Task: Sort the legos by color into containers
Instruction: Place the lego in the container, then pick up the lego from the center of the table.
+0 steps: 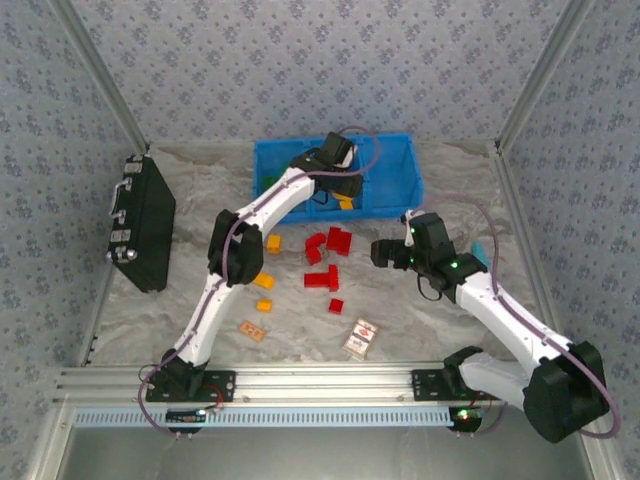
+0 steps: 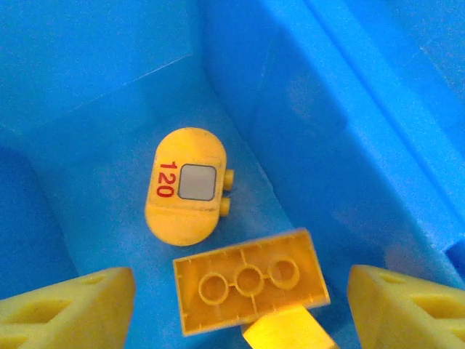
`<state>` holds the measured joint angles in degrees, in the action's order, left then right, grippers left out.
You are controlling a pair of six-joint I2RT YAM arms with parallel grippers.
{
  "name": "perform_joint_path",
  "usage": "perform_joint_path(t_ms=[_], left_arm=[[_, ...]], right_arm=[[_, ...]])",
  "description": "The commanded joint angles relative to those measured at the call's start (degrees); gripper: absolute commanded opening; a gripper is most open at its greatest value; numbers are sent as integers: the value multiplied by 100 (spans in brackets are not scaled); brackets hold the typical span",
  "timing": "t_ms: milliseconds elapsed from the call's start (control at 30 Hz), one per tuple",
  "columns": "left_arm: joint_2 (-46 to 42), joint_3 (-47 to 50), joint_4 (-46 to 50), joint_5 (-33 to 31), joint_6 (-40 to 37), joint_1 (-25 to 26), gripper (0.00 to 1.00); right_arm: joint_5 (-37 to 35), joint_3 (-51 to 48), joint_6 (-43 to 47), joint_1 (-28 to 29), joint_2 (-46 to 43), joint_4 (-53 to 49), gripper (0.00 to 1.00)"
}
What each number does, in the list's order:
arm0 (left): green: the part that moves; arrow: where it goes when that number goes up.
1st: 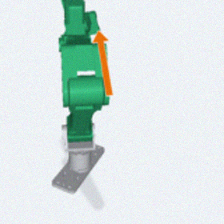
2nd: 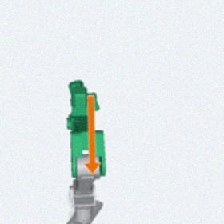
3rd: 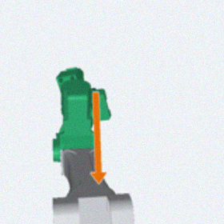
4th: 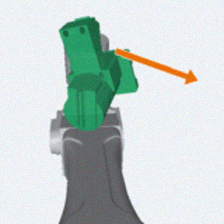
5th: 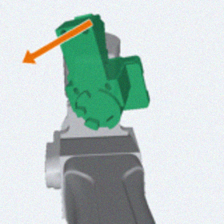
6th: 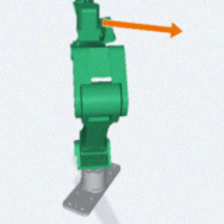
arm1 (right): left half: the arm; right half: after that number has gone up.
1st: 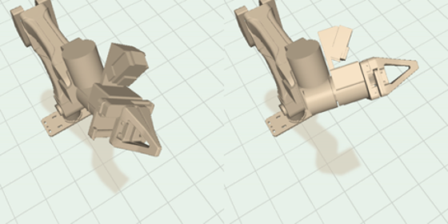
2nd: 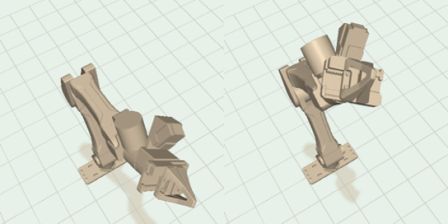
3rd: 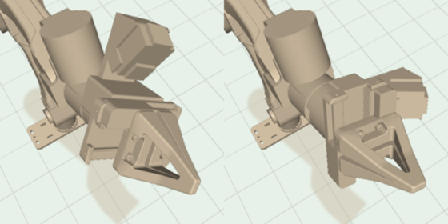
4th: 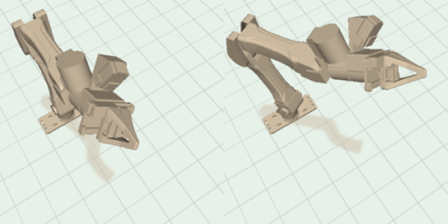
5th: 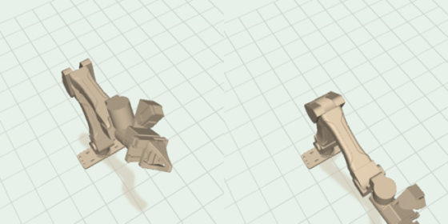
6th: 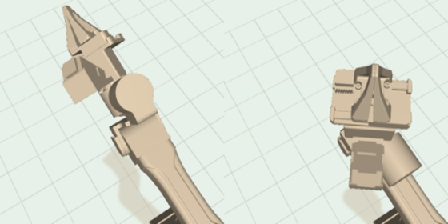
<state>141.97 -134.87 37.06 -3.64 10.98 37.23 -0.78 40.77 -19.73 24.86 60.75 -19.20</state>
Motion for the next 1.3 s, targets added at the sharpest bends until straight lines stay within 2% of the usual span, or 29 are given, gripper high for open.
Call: perform_joint_path(t_ms=[0, 133, 367, 500, 667, 800, 1000, 1267], left_arm=[[-322, -88, 109, 42, -51, 29, 79], [-935, 311, 99, 16, -235, 83, 79], [-2882, 2365, -433, -155, -402, 179, 79], [-3945, 3838, -583, -721, -88, 183, 78], [-4867, 5347, -932, -1162, 562, 205, 77], [-5111, 6016, -991, -1372, 813, 223, 76], [-5078, 6314, -896, -1664, 897, 189, 76], [-4521, 6601, -1047, -1482, 1002, -3, 75]], right_arm=[[-21, -115, 79, -24, -245, -82, 100], [14, -46, 226, -26, -169, -60, 100], [165, 90, 231, 17, 428, 317, 100], [169, 286, 291, 79, 718, 350, 100], [190, 536, 406, 107, 1022, 305, 100], [161, 756, 467, 161, 1179, 186, 100], [10, 897, 470, 230, 1207, 10, 100], [-326, 1009, 419, 231, 1067, -335, 100]])
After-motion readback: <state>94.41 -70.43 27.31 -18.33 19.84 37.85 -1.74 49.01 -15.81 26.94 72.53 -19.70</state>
